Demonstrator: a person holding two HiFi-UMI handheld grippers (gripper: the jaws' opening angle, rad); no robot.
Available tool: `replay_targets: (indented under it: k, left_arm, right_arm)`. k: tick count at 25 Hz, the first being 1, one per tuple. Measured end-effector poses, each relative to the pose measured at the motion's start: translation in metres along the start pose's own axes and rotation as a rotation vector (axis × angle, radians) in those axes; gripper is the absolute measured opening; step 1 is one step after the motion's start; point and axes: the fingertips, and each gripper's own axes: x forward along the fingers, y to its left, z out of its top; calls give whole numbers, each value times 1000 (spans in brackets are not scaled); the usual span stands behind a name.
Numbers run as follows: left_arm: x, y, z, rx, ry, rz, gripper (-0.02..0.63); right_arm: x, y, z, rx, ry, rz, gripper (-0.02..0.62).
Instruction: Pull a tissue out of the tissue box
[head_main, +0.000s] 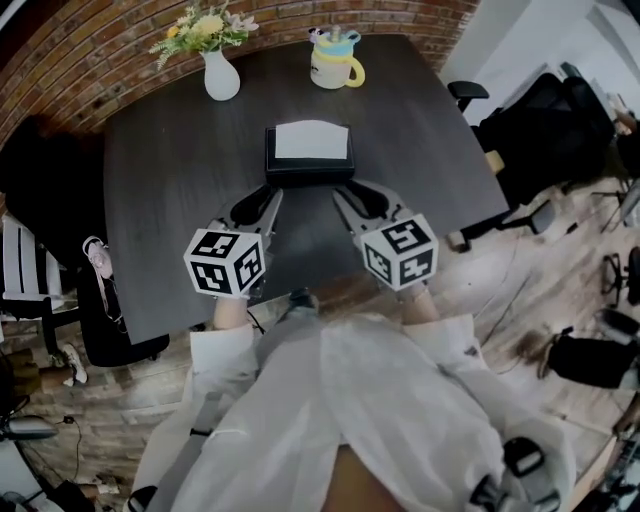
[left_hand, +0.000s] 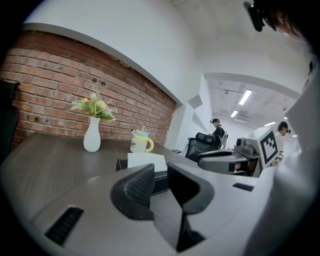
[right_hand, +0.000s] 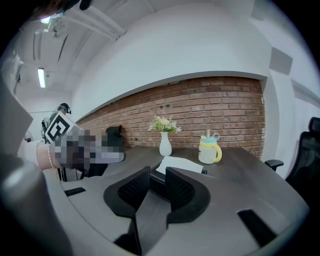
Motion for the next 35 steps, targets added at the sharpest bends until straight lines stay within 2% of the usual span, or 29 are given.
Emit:
replay_targets:
  k: [7, 14, 20, 29, 35]
  left_arm:
    - [34, 47, 14, 35, 42, -47, 72]
    - [55, 67, -8, 66, 144, -80, 72]
    - [67, 73, -23, 59, 190, -63, 72]
    - [81, 77, -35, 45, 243, -10, 132]
    - [90, 79, -34, 103, 283, 18, 144]
  right_arm:
    - [54, -20, 15, 16, 12, -38, 86]
    - [72, -33, 8, 44, 10, -100, 84]
    - [80, -40, -6, 39, 64, -77, 84]
    - [96, -57, -10, 16, 122, -22, 84]
    - [107, -70, -11, -14, 156, 13, 84]
